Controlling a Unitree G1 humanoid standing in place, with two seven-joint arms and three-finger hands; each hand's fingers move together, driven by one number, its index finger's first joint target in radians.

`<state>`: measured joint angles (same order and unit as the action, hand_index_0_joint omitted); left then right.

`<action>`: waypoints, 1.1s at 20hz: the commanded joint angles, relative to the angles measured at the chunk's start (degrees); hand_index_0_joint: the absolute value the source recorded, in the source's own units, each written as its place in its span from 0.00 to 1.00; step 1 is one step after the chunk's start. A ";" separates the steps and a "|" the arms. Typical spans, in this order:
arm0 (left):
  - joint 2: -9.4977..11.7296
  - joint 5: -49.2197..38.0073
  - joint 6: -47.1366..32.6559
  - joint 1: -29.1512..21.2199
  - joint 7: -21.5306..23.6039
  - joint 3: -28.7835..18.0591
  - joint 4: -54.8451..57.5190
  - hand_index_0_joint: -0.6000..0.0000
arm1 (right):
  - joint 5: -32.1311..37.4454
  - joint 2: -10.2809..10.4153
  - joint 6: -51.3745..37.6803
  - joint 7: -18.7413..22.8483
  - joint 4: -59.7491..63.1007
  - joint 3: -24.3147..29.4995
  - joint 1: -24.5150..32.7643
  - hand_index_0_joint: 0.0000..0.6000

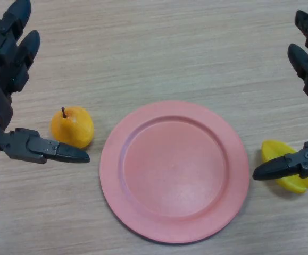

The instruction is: Pick up the yellow pear and place it on the plate

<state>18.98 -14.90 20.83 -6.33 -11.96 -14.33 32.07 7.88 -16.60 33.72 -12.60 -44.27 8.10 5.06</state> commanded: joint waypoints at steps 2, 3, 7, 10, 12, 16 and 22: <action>2.25 -0.18 -6.83 -2.04 1.01 -3.02 1.86 1.00 | 4.28 -1.62 -6.00 1.06 -3.11 4.06 2.05 0.00; 2.21 -0.39 -7.06 -2.07 1.18 -3.04 1.66 1.00 | 4.21 -1.67 -6.12 1.06 -3.00 4.01 2.05 0.00; 2.39 -0.03 -8.15 -2.56 1.66 -2.45 -0.64 1.00 | 3.79 -2.01 -5.96 1.58 -2.25 3.94 2.81 0.00; 3.64 1.24 -12.42 -4.67 1.42 -3.01 -7.23 1.00 | 3.47 -1.59 -6.66 1.11 -1.54 3.66 2.16 0.00; 4.74 2.41 -17.99 -7.05 2.21 -3.14 -13.79 1.00 | 4.36 -1.29 -6.88 1.28 -1.74 3.65 1.95 0.00; 6.44 10.56 -29.25 -9.70 4.09 -0.79 -29.89 1.00 | 6.25 -1.17 -6.35 2.05 -2.18 3.92 1.85 0.00; 6.44 16.63 -37.99 -11.59 7.07 1.68 -45.77 1.00 | 6.82 -0.98 -5.17 2.86 -3.03 4.14 0.89 0.00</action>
<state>22.46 1.54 -8.04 -15.20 -8.07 -9.79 -16.29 11.69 -16.72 34.17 -10.99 -43.87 8.06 4.56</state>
